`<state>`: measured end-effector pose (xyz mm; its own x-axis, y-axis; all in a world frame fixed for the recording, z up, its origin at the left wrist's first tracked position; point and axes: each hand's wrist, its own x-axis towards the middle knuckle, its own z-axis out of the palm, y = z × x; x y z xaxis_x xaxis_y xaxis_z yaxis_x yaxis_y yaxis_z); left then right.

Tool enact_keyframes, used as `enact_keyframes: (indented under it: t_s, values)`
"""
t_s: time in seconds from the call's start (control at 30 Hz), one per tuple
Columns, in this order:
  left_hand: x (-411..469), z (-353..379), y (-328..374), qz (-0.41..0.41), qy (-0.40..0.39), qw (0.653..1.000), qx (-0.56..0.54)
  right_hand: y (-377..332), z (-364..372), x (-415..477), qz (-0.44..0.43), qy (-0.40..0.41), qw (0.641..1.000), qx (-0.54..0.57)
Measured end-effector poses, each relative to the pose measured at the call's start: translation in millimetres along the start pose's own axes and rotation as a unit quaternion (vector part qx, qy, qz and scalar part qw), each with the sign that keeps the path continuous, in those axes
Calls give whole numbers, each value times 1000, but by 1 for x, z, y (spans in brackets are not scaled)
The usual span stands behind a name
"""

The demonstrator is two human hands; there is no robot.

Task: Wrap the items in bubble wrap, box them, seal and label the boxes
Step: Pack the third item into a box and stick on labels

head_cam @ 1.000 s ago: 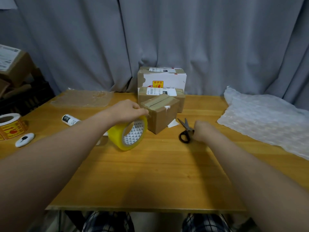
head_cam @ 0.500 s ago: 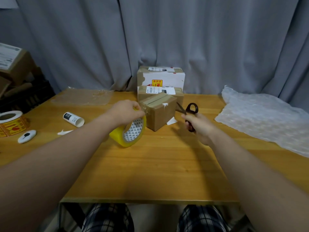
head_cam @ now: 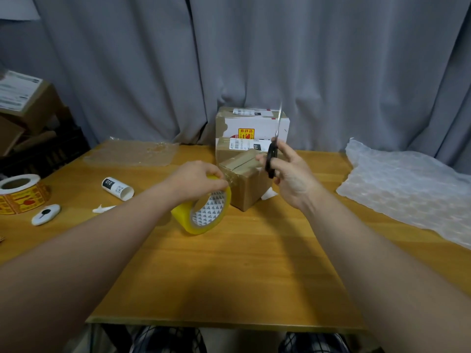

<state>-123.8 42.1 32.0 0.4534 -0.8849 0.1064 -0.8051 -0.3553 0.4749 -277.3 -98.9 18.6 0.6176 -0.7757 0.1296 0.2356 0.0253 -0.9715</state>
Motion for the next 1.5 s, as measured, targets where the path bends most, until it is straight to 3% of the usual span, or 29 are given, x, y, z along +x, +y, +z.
enact_keyframes:
  t_s: [0.07, 0.13, 0.23, 0.3, 0.4, 0.57, 0.67, 0.93, 1.0, 1.1, 1.17, 1.2, 1.27, 1.37, 1.5]
  values:
    - [1, 0, -2, 3, -4, 1000, -1, -4, 12, 14, -23, 9, 988, -152]
    - [2, 1, -4, 8, -6, 1000, -1, -10, 25, 27, -54, 20, 948, -313]
    - [2, 2, -7, 10, 1, 1000, -7, -16, 44, 39, -112, 1, 833, -542]
    - [3, 2, -10, 9, 4, 1000, -7, -15, 58, 41, -143, -37, 754, -639]
    - [4, 0, -14, 10, 9, 1000, -12, -9, 69, 47, -138, -64, 696, -701]
    - [19, -11, -23, -1, -12, 1000, -23, -5, 65, 54, -7, -39, 705, -708]
    - [29, -13, -22, 6, -33, 999, 1, 3, 72, 54, -10, -17, 679, -734]
    - [25, -25, -21, -14, -128, 989, 67, 8, 75, 59, -26, -11, 671, -741]
    - [24, -23, -17, -19, -126, 989, 72, 4, 68, 60, -35, -33, 695, -718]
    - [29, -22, -8, -59, -88, 994, 33, -9, 53, 53, -61, -56, 792, -604]
    - [37, -22, -5, -85, -68, 993, 50, -19, 44, 40, -92, -65, 833, -542]
    - [40, -21, -5, -96, -62, 991, 74, -25, 39, 31, -72, -98, 848, -516]
    - [44, -19, -5, -115, -67, 985, 112, -35, 27, 13, 63, -204, 864, -455]
    - [49, -16, -5, -133, -82, 979, 133, -38, 3, -4, 229, -324, 804, -443]
    - [47, -18, 0, -136, -99, 975, 147, -23, -6, -10, 309, -358, 747, -467]
